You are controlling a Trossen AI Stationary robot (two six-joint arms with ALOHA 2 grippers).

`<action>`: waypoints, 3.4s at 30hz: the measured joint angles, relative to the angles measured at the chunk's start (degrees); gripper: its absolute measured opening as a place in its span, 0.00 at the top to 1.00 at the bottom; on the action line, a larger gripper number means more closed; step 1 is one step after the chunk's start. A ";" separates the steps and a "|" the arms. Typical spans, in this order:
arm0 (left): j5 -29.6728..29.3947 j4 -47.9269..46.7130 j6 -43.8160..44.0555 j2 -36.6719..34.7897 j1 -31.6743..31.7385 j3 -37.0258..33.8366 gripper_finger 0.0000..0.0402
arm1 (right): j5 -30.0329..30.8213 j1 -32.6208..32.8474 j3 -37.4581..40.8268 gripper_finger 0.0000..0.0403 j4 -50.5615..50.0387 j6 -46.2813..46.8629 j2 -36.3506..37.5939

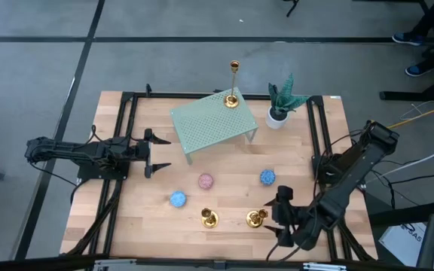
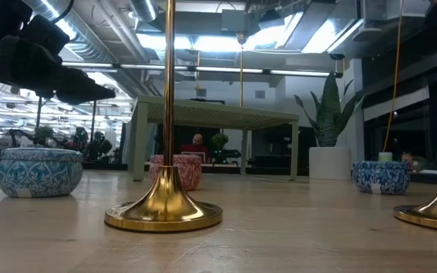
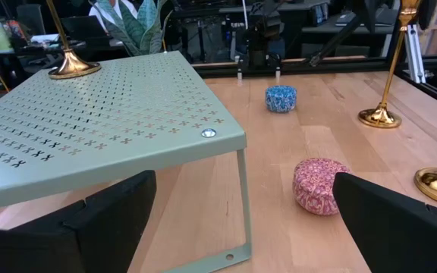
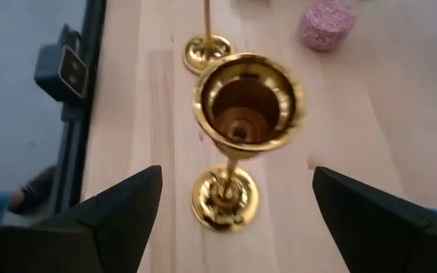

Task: Pick & Place candle stick holders
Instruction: Put the right gold candle holder on the shelf

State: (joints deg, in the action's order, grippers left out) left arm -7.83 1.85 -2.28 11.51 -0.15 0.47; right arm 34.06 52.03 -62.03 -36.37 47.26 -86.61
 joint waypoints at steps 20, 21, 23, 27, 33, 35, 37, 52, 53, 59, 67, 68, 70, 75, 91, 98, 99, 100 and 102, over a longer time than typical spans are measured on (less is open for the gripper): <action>0.00 0.02 0.01 -0.01 -0.01 0.00 0.00 | 4.97 -0.55 9.70 0.53 16.91 -4.49 0.00; 0.00 0.02 0.01 -0.01 0.00 0.01 0.00 | 4.97 -0.55 9.70 0.55 17.43 -5.77 0.00; 0.00 0.02 -0.01 0.00 0.01 0.00 0.00 | 4.98 -0.86 9.70 0.60 18.27 -8.06 0.00; 0.00 0.00 0.01 -0.01 0.01 0.00 0.00 | 4.81 -2.14 9.70 0.66 18.87 -8.72 0.00; -0.01 0.02 0.01 0.00 0.01 0.00 0.00 | 1.89 -3.56 9.70 0.78 18.95 -8.75 0.00; 0.01 0.02 0.01 0.00 0.00 0.00 0.00 | 1.87 -3.54 9.70 0.85 19.03 -8.76 0.00; 0.00 0.02 0.01 -0.01 0.01 0.00 0.00 | 1.61 -3.54 9.70 0.92 19.03 -8.76 0.00; 0.00 0.02 0.01 0.00 0.00 0.00 0.00 | -4.65 -3.51 9.72 0.95 19.00 -11.25 4.95; -0.01 0.02 0.01 -0.02 -0.01 0.00 0.00 | -4.35 -3.54 9.72 0.95 19.07 -11.86 6.19; -0.01 0.02 -0.01 0.00 -0.01 0.00 0.00 | -2.75 -4.09 9.72 0.95 19.19 -14.75 14.61; -0.01 0.02 0.01 -0.01 0.01 0.01 0.00 | -0.19 -6.02 9.72 0.95 18.96 -18.19 24.16; -0.01 0.00 -0.01 0.00 0.01 0.00 0.00 | -0.17 -6.39 9.72 0.95 18.96 -18.62 25.03; 0.00 0.02 0.01 0.00 0.00 0.00 0.00 | 0.27 -7.23 9.70 0.95 18.99 -19.56 26.33; 0.01 0.02 0.00 0.00 -0.01 0.00 0.00 | 0.86 -9.76 9.67 0.95 19.78 -22.34 28.00; -0.01 0.02 0.00 0.00 0.00 0.00 0.00 | -4.48 -30.79 9.63 0.95 28.01 -34.62 28.08; 0.01 0.00 0.01 0.00 0.00 0.00 0.00 | -9.93 -44.39 7.85 0.95 28.25 -35.78 27.49; -0.01 0.00 0.01 0.00 0.01 0.00 0.00 | -10.56 -46.35 6.85 0.95 27.77 -35.83 26.95; -0.01 0.02 0.01 0.00 -0.01 0.02 0.00 | -11.40 -48.25 5.83 0.95 26.71 -36.01 26.49; 0.01 -0.02 0.01 0.00 -0.01 0.00 0.00 | -12.68 -51.95 3.74 0.95 24.01 -36.68 25.02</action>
State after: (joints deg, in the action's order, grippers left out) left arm -7.82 1.83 -2.26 11.50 -0.16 0.47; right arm 21.37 0.08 -58.29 -12.36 10.58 -61.59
